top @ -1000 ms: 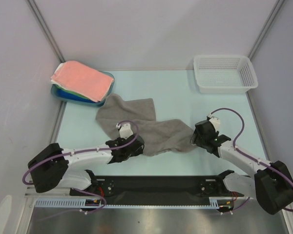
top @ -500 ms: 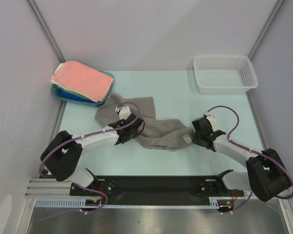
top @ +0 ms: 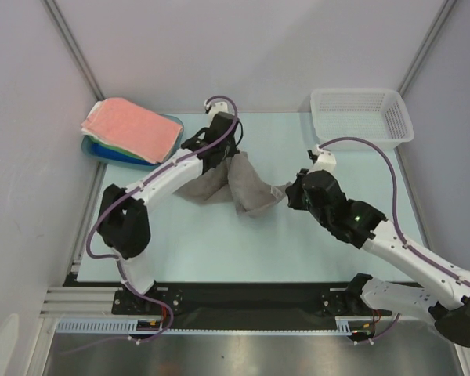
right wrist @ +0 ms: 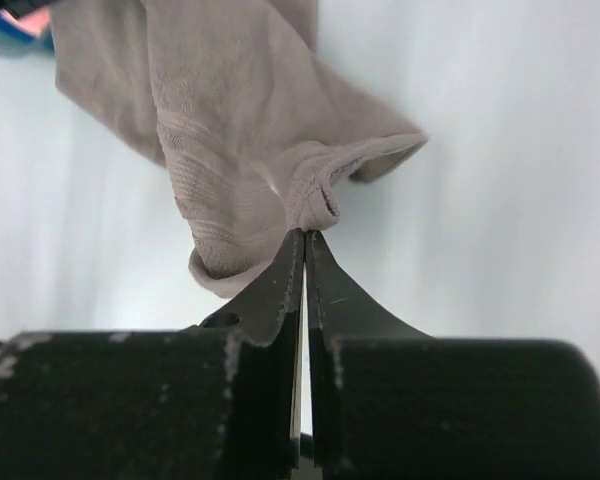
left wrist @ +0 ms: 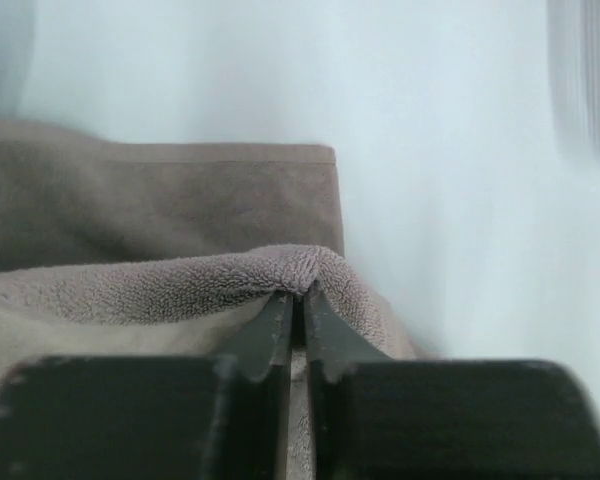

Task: Fold and stack the towels
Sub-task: Flatten out the crumpled towel

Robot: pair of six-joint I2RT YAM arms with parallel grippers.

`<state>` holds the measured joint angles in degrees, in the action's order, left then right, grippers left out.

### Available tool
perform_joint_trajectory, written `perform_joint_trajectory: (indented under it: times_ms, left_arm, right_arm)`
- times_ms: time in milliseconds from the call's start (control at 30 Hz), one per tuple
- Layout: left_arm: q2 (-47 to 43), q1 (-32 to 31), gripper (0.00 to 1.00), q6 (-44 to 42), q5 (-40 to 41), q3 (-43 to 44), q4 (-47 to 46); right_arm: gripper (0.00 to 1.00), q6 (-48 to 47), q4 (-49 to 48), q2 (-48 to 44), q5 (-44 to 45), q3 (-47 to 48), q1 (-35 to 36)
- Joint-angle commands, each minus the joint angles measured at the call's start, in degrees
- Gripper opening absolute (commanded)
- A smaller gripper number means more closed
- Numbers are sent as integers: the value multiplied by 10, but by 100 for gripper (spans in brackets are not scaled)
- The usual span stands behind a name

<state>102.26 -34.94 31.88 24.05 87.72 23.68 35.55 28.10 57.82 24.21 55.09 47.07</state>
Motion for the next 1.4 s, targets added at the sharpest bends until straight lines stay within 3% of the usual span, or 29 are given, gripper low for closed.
perform_joint_trajectory:
  times_ms: [0,67,200,300,400,533,700,833,1100,1200,1367]
  left_arm:
    - [42,12,13,-71,-58,53,50]
    - [44,11,23,-74,-93,48,44]
    - [-6,7,53,-65,-136,-49,-20]
    - [-61,-3,66,-63,-157,-104,-56]
    - [-109,-38,68,-55,-161,-161,-79]
    - [-167,-100,68,-23,-125,-241,-101]
    - [-193,-189,60,66,-63,-336,-141]
    - [-144,-241,63,99,4,-322,-115]
    - [-93,-262,76,139,14,-315,-105]
    - [-77,-265,83,142,6,-323,-137]
    - [-46,-266,87,126,-9,-322,-202]
  right_arm:
    - [0,-32,38,4,67,30,1]
    - [0,-36,38,18,82,30,-7]
    - [0,-39,16,32,75,2,-60]
    - [0,-50,-2,35,53,-20,-137]
    - [0,-55,-30,40,-15,-34,-202]
    - [0,-60,-36,64,-1,-20,-204]
    - [0,-67,-49,89,16,0,-219]
    - [0,-72,-55,108,22,16,-235]
    - [0,-89,-60,123,12,35,-273]
    - [0,-92,-66,130,11,37,-277]
    - [0,-98,-77,143,13,43,-279]
